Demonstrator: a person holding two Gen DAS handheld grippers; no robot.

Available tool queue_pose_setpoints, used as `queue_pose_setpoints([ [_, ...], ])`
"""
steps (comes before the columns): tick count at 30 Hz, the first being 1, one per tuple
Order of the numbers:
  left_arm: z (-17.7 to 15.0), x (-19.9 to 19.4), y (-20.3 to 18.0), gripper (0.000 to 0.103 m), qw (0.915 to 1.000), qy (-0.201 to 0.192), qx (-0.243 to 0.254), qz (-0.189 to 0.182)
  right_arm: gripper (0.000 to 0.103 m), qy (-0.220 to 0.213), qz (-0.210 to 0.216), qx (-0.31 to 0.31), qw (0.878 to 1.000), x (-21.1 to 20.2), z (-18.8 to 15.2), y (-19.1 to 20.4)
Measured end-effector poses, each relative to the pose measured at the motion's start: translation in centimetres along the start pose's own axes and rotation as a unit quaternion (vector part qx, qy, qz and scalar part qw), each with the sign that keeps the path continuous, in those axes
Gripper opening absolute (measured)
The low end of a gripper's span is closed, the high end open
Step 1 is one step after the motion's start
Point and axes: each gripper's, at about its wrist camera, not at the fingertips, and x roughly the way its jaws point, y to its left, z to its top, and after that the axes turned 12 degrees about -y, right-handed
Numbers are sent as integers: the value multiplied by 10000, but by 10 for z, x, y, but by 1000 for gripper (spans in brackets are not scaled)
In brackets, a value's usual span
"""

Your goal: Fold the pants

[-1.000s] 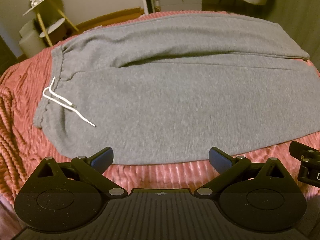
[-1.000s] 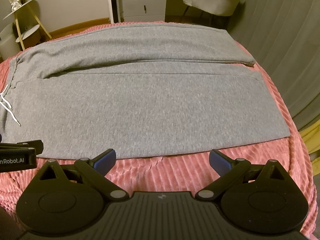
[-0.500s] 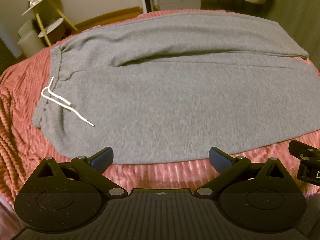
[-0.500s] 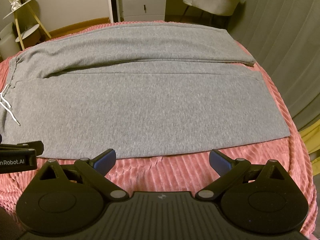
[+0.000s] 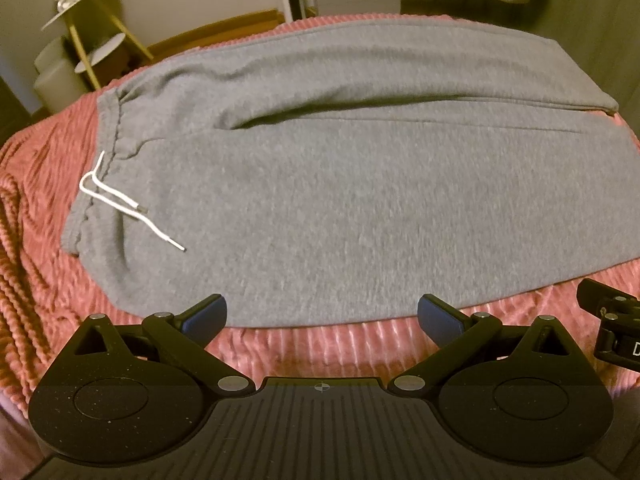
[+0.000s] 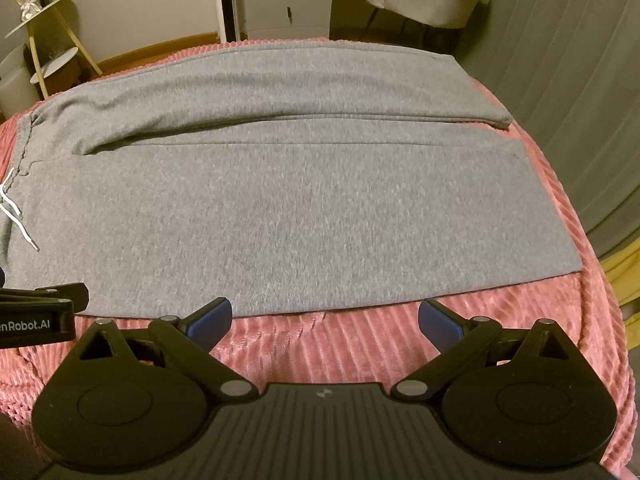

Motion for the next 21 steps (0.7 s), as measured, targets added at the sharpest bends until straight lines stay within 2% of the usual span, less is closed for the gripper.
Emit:
queue_pose_setpoints([
  [16, -1, 1, 1, 103, 9999, -90, -69, -10, 100, -23, 48, 92, 9999, 6, -1, -2],
  [19, -1, -3, 3, 103, 9994, -294, -167, -23, 100, -274, 211, 286, 9990, 4, 0, -7],
  [21, 0, -4, 5, 103, 9991, -360, -231, -73, 100, -596, 392, 439, 9965, -1, 0, -11],
])
